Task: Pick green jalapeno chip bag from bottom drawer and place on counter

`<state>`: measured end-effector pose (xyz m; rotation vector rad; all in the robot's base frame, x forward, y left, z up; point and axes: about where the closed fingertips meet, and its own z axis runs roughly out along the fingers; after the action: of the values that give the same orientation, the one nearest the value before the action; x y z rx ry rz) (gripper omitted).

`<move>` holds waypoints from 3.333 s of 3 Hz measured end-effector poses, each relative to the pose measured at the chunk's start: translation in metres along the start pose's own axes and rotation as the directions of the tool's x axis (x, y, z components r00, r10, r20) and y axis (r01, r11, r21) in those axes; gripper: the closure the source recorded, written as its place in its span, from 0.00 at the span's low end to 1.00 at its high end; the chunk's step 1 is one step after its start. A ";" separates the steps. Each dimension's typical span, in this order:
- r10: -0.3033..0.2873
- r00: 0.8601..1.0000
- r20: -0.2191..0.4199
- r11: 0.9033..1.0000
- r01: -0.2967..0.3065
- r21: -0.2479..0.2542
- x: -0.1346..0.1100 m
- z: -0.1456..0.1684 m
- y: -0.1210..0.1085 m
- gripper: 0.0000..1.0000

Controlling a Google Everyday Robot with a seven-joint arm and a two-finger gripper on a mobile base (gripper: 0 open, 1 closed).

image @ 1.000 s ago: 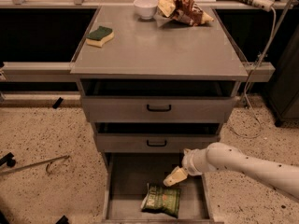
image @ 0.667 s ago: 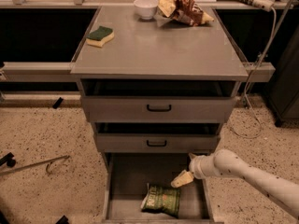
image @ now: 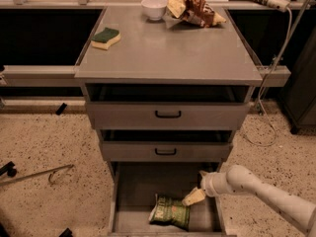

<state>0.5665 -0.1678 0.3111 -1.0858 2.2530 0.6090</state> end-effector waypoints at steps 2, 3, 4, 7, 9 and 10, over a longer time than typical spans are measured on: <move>-0.005 1.000 0.025 0.998 0.006 -0.069 0.102 0.070 0.002 0.00; -0.004 1.000 0.025 0.998 0.006 -0.069 0.102 0.070 0.002 0.00; 0.015 0.999 0.029 0.994 -0.012 -0.105 0.108 0.082 0.006 0.00; -0.008 1.000 0.024 0.983 0.012 -0.185 0.132 0.127 0.054 0.00; -0.007 0.996 0.092 0.979 0.026 -0.202 0.081 0.115 0.050 0.00; 0.003 0.995 0.102 0.986 0.014 -0.164 0.081 0.132 0.045 0.00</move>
Offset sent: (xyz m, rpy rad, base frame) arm -0.0415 -0.0178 -0.1630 0.0848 0.0086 0.0707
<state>0.5258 -0.1065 0.1673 -1.1131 2.1412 0.8411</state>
